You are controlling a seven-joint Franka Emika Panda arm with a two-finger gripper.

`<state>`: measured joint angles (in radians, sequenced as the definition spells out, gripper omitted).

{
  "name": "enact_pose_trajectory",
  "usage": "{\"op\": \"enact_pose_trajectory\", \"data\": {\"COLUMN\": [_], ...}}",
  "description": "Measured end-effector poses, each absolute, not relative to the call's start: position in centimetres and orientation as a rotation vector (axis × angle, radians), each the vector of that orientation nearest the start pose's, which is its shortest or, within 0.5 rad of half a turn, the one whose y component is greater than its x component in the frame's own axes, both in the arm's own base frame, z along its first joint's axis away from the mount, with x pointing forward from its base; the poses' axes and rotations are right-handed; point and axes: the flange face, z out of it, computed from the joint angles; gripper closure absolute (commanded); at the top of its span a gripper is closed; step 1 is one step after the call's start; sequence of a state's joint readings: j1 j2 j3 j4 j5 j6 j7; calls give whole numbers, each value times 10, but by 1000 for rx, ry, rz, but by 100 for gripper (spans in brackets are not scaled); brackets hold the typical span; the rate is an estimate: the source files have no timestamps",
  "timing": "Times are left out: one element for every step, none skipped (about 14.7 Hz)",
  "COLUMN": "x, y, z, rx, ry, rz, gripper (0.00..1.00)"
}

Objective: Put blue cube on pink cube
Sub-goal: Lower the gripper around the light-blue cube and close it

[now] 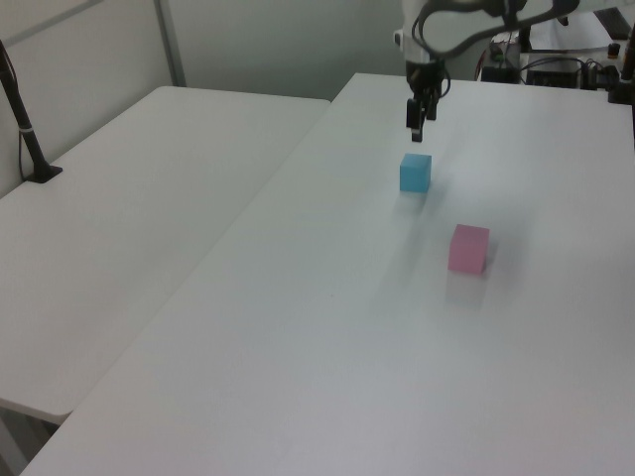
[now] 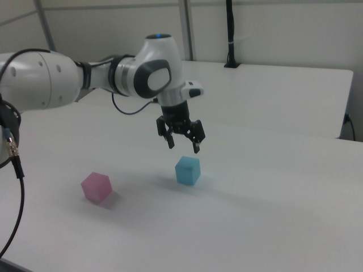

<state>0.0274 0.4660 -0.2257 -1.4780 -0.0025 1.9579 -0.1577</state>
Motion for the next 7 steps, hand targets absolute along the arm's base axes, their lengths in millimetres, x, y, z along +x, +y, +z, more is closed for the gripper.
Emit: {"op": "enact_pose_trajectory", "data": {"x": [685, 686, 687, 688, 688, 689, 691], "y": [-108, -103, -98, -96, -96, -98, -102], "z": [403, 392, 380, 372, 365, 359, 356], "rx": [-3246, -3243, -3240, -3238, -3237, -3239, -3242], "ry": [11, -4, -18, -25, -25, -21, -15], "rz": [-11, -4, 9, 24, 41, 44, 20], "gripper": [0, 0, 0, 0, 0, 0, 0]}}
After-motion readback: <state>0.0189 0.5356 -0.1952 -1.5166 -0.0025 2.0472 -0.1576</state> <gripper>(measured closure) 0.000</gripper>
